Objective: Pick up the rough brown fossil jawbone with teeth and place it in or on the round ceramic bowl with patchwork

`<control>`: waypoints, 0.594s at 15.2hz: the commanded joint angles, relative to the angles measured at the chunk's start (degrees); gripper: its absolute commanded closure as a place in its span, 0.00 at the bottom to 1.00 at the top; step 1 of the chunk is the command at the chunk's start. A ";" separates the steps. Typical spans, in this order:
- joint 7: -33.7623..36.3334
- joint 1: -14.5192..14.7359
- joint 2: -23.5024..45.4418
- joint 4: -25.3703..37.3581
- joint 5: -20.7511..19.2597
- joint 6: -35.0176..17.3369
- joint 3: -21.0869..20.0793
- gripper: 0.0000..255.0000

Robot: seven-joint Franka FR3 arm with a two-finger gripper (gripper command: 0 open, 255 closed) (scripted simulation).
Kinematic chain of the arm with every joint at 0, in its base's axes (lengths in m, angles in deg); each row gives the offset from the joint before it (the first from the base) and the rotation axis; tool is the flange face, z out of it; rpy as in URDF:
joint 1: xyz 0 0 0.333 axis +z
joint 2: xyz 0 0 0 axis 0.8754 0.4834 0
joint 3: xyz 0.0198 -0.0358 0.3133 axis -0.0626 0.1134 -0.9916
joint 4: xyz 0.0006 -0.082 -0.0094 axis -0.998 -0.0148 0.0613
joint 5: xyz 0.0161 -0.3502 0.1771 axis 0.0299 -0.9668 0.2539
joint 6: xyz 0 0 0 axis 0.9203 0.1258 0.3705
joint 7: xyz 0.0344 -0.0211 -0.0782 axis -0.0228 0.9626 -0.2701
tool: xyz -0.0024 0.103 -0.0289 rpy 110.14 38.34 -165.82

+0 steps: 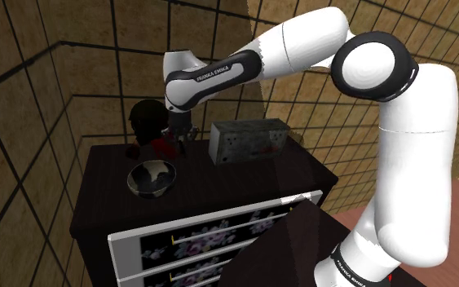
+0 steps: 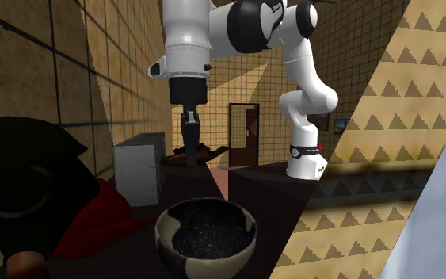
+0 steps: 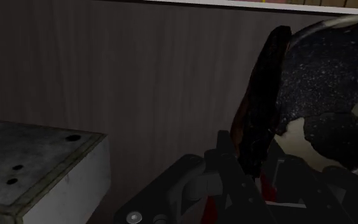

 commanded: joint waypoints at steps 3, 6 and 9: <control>4.35 3.82 5.26 8.49 -0.73 3.57 -0.93 1.00; 7.42 7.11 10.88 17.48 -1.40 7.18 -1.43 1.00; 7.58 7.16 11.74 16.53 -1.56 5.38 -1.28 1.00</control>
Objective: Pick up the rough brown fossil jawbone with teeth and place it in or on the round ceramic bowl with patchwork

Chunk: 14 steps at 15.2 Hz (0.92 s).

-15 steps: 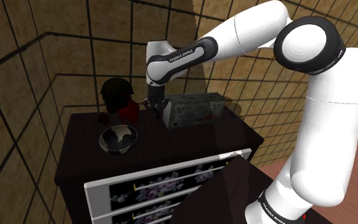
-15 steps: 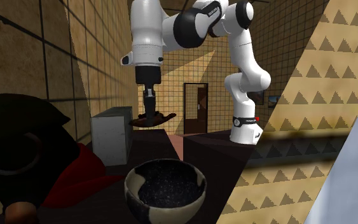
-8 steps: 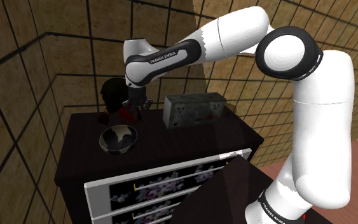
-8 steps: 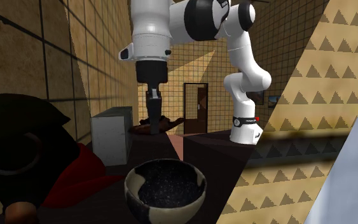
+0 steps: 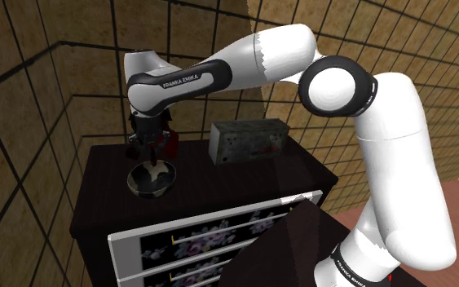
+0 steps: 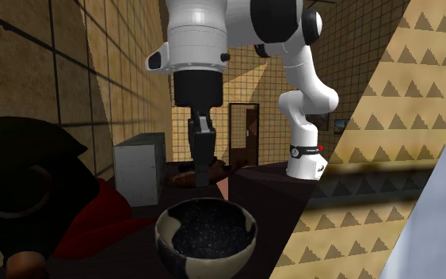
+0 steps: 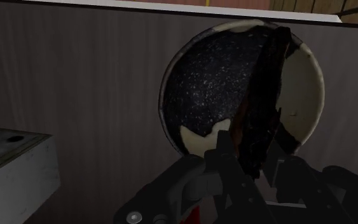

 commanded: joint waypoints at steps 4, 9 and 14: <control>0.41 0.11 1.54 -1.29 -0.33 -2.83 0.19 1.00; 0.70 0.20 3.38 -2.22 -0.68 -5.58 0.42 1.00; 0.73 0.21 3.57 -2.25 -0.72 -5.80 0.44 1.00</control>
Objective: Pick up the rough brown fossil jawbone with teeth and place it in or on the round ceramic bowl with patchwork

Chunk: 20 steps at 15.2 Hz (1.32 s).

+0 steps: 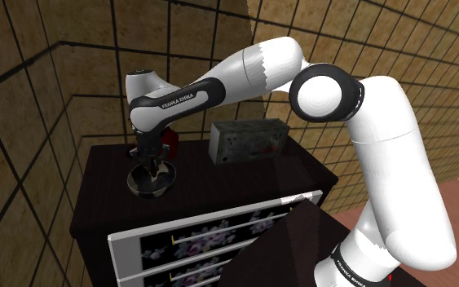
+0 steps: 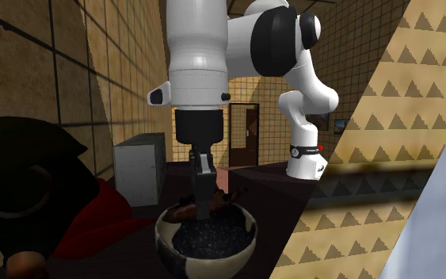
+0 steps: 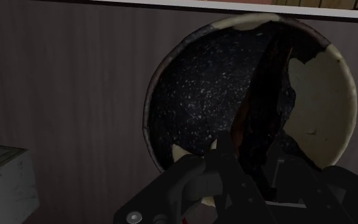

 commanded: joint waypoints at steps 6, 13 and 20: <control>0.00 0.00 0.01 0.00 0.00 -0.02 0.00 0.00; -0.41 0.12 -2.64 3.14 0.60 5.73 -0.41 0.00; -0.41 0.12 -2.64 3.14 0.60 5.73 -0.41 0.00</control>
